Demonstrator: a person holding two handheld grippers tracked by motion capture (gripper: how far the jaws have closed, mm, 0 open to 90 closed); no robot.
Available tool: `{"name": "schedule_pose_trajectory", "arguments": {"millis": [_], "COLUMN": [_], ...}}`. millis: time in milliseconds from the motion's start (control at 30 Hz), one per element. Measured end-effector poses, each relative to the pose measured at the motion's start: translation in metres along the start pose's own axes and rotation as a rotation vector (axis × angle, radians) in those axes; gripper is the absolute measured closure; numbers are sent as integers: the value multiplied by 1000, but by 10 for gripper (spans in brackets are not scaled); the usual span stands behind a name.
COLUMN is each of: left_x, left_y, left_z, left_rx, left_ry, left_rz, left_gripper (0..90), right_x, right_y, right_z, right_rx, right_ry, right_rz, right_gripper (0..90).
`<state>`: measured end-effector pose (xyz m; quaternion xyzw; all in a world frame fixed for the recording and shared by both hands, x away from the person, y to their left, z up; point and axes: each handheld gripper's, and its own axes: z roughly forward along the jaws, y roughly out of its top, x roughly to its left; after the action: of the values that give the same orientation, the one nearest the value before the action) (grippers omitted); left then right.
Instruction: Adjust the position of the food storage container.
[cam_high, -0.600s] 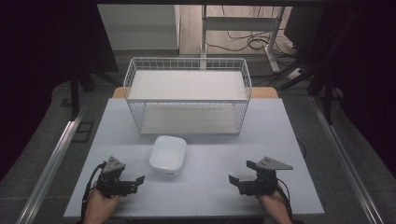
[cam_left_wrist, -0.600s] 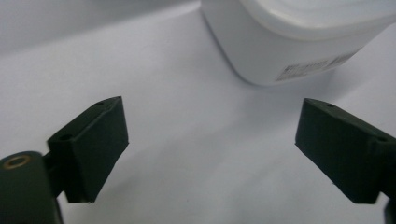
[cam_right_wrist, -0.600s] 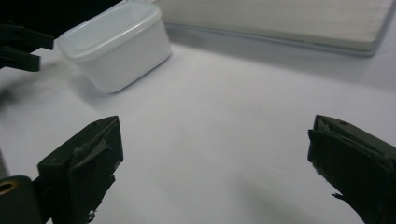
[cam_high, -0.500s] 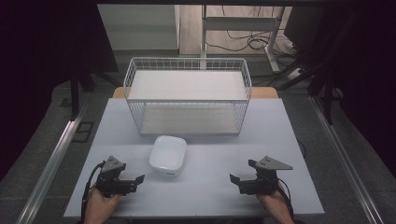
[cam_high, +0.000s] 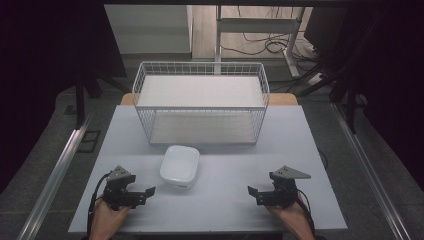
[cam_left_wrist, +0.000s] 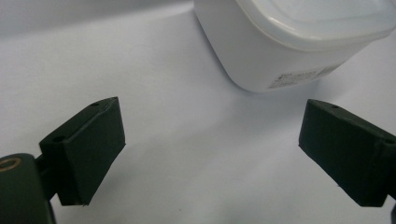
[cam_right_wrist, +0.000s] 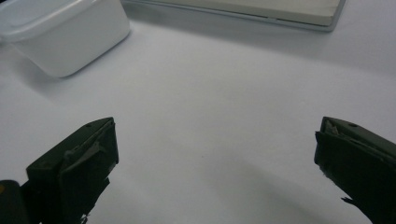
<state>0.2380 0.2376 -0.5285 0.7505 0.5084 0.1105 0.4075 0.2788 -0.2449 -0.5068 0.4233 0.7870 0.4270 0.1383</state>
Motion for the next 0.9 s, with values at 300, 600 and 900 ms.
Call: {"name": "schedule_pose_trajectory", "arguments": {"millis": [300, 600, 900], "left_x": [0, -1, -1], "left_y": [4, 9, 19], "left_z": [-4, -2, 8], "left_rx": [-28, -51, -44], "left_ry": [-7, -14, -14], "left_rz": [17, 26, 59], "left_gripper": [152, 292, 454], "right_x": [3, 8, 14], "right_y": [4, 12, 20], "right_z": [2, 6, 13], "right_rx": [19, 6, 42], "right_ry": [-14, -9, 19], "right_rz": [-18, -51, -82], "right_gripper": [11, 85, 164]}}
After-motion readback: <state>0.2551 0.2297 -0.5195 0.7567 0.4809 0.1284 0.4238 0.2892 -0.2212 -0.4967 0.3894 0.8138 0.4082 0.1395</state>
